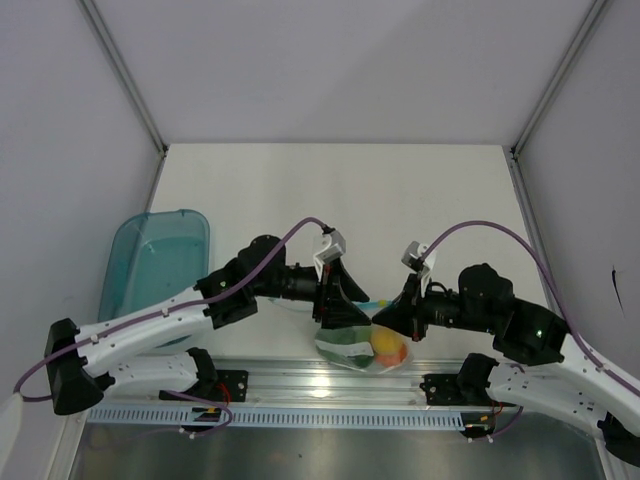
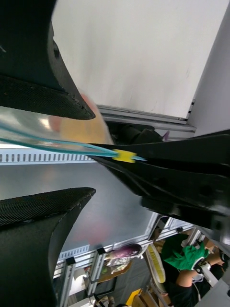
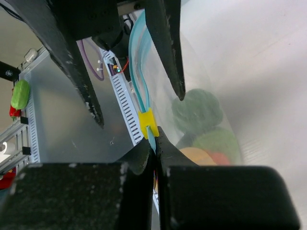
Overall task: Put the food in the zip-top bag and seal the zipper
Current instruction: Zip the zipper food storage bag at the center of the board.
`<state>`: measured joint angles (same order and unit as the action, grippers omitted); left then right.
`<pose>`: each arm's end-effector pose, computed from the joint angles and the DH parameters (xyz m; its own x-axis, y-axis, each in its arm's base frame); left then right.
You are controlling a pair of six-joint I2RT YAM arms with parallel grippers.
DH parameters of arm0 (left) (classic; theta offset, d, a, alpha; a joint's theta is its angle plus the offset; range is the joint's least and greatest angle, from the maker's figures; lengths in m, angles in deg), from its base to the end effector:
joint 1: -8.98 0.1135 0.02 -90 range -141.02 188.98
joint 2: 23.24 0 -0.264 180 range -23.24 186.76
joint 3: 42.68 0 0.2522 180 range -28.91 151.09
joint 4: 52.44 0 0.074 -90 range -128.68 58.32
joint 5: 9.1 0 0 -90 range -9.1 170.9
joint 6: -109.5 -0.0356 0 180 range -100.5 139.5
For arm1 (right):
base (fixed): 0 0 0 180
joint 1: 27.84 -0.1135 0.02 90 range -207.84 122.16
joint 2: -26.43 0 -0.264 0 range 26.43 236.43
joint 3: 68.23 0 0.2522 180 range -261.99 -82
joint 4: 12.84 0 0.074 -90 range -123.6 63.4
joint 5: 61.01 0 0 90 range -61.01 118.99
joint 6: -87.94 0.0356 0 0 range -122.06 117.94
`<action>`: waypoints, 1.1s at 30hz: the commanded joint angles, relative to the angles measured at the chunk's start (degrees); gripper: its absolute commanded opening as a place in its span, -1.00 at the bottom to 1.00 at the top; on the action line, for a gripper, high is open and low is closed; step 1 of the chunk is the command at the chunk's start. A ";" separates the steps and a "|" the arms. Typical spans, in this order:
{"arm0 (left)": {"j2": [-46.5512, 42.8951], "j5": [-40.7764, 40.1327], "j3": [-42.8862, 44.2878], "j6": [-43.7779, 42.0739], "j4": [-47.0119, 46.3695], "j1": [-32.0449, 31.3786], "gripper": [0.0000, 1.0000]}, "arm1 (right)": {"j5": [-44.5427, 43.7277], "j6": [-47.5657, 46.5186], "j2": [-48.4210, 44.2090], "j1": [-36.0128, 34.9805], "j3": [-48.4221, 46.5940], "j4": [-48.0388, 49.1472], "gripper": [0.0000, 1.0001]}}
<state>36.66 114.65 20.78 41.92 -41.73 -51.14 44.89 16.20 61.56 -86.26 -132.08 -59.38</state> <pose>0.1035 -0.2198 0.3447 -0.4370 0.1241 -0.8909 0.8967 -0.0178 -0.4424 0.0589 0.1144 0.3535 -0.4517 -0.1594 -0.8778 -0.8576 0.3490 0.3779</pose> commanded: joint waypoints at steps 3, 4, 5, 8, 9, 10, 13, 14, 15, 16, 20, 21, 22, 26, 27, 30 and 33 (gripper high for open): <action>4.17 0.43 7.52 1.23 -3.10 -0.26 0.18 | 2.56 -0.07 1.25 -0.03 -0.54 3.33 -1.00; 4.87 0.43 8.05 1.58 -3.63 -0.35 0.16 | 2.64 0.02 1.25 -0.03 -0.63 3.07 -1.00; 5.14 0.52 8.31 1.75 -3.98 -0.35 0.14 | 2.64 -0.07 1.25 0.05 -0.71 3.07 -1.00; 6.02 1.13 9.45 1.76 -3.46 -0.44 0.00 | 2.38 0.28 0.90 -0.03 -0.72 2.80 -1.00; 6.72 1.48 9.72 1.58 -3.28 -0.35 -0.09 | 2.21 0.37 0.73 -0.03 -0.72 2.80 -1.00; 6.90 1.83 9.81 1.58 -3.28 -0.61 -0.13 | 2.20 0.37 0.72 -0.03 -0.72 2.80 -1.00; 7.07 2.01 9.72 1.40 -2.93 -0.79 -0.23 | 1.94 0.46 0.64 0.05 -0.98 2.45 -1.00; 7.07 2.01 9.81 1.32 -2.75 -0.88 -0.24 | 1.94 0.37 0.64 0.05 -1.07 2.45 -1.00; 7.07 2.10 9.72 1.32 -2.49 -0.97 -0.24 | 1.77 0.37 0.72 0.05 -1.07 2.45 -1.00; 7.07 2.01 9.46 1.06 -2.31 -1.05 -0.24 | 1.77 0.37 0.64 0.05 -1.07 2.37 -1.00; 6.99 1.93 9.55 0.61 -1.17 -1.23 -0.39 | 1.50 0.37 0.64 0.05 -1.24 2.28 -1.00; 6.99 2.01 9.37 0.70 -1.00 -1.23 -0.40 | 1.41 0.37 0.64 0.14 -1.24 2.28 -1.00; 6.99 2.01 9.37 0.70 -0.91 -1.23 -0.42 | 1.15 0.46 0.72 0.05 -1.24 2.10 -1.00; 7.07 2.01 9.02 0.70 -0.64 -1.32 -0.59 | 1.32 0.55 0.73 0.05 -1.33 2.01 -1.00; 7.07 1.84 9.28 0.79 -0.64 -1.32 -0.66 | 1.41 0.46 0.81 -0.03 -1.33 2.01 -1.00; 7.16 1.14 9.55 0.88 -0.12 -1.32 -0.99 | 1.68 0.46 0.90 -0.03 -1.33 1.92 -1.00; 6.81 0.43 9.63 0.79 0.59 -1.32 -0.99 | 0.98 0.98 0.20 -0.03 -0.98 2.62 -1.00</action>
<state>43.79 115.88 28.23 43.01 -41.53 -52.03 46.01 16.40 62.59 -86.21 -132.01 -59.55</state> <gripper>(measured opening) 0.027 0.002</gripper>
